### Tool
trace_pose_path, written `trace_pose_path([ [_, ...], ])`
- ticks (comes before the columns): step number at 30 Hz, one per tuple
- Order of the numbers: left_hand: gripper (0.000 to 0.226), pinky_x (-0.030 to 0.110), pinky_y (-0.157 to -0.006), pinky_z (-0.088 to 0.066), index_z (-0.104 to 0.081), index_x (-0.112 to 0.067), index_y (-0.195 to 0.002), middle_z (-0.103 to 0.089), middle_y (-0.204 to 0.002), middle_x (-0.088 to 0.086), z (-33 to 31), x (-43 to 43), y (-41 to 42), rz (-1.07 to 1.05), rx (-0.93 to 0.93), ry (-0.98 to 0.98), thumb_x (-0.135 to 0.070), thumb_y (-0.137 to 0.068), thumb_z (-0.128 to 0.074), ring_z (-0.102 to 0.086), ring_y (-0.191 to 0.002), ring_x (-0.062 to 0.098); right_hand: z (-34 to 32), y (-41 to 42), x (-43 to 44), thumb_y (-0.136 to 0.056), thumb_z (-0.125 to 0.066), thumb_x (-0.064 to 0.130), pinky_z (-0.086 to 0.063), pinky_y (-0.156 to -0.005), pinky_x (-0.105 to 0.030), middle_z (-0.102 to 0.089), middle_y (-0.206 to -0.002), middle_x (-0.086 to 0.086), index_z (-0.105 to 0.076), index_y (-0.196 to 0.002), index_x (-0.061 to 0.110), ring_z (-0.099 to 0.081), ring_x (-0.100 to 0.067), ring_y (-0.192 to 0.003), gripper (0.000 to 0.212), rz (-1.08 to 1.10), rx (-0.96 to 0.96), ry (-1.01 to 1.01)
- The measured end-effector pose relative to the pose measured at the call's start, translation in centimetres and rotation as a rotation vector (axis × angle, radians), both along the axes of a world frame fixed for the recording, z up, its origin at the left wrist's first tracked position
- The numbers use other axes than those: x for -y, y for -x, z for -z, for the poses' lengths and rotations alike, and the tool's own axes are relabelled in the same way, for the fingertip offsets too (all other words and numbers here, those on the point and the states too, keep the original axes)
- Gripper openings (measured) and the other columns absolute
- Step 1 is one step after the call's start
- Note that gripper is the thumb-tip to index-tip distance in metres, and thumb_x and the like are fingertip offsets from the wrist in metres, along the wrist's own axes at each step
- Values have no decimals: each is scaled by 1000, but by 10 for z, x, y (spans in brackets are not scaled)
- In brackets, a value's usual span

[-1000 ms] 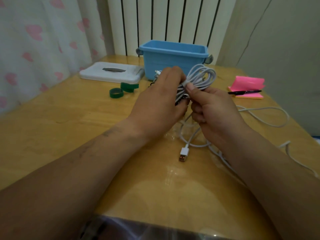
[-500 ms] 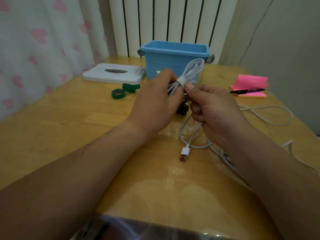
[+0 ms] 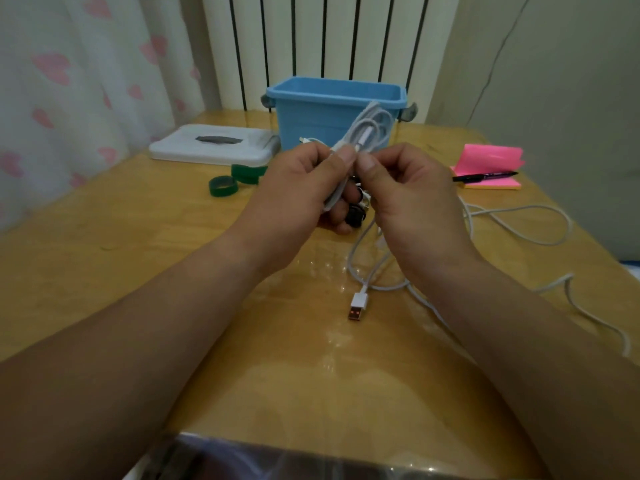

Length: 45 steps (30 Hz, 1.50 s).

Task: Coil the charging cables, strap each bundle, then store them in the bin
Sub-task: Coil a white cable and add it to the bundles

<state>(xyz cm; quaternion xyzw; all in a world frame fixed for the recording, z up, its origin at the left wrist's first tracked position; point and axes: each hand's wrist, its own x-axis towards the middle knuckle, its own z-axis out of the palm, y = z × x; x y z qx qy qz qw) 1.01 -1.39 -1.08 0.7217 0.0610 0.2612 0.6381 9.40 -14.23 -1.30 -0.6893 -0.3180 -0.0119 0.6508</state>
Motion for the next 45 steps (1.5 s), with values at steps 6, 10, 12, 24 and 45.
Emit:
trace_pose_path([
  [6, 42, 34, -54, -54, -66, -7, -102, -61, -68, 10, -6, -2, 1, 147, -59, 153, -40, -115, -45, -55, -54, 24, -6, 5, 3, -104, -66, 22, -43, -49, -13, -65, -60, 13, -68, -103, 7, -57, 3, -48, 16, -126, -135, -82],
  [10, 45, 28, -45, -50, -60, -16, -90, -55, -60, 2, -9, -10, 4, 423, -144, 376, -49, -113, -40, -51, -42, 14, -12, 8, 6, -110, -52, 18, -37, -39, -13, -61, -59, 8, -65, -110, 4, -48, -1, -39, 18, -453, -384, -168],
  [12, 48, 27, -43, -50, -61, -16, -88, -54, -60, 2, -8, -11, 5, 485, -200, 389, -52, -112, -39, -51, -41, 14, -9, 0, 7, -109, -55, 25, -30, -41, -15, -56, -70, 2, -71, -106, 14, -37, -4, -46, 20, -516, -378, -108],
  [24, 21, 52, -64, -58, -62, -18, -112, -66, -89, -3, 8, 0, -4, -175, -30, -530, -36, -114, -51, -63, -72, 14, -1, -13, 4, -110, -57, 27, -31, -42, -17, -51, -56, 13, -71, -108, 13, -38, -2, -45, 20, -269, -315, -124],
  [45, 29, 31, -52, -53, -60, -8, -109, -59, -80, 5, -3, 4, -1, 69, -100, -112, -35, -113, -52, -53, -57, 13, -2, -11, 4, -103, -67, 37, -37, -51, -28, -53, -60, 3, -70, -90, 13, -42, -11, -52, 28, -213, -265, -103],
])
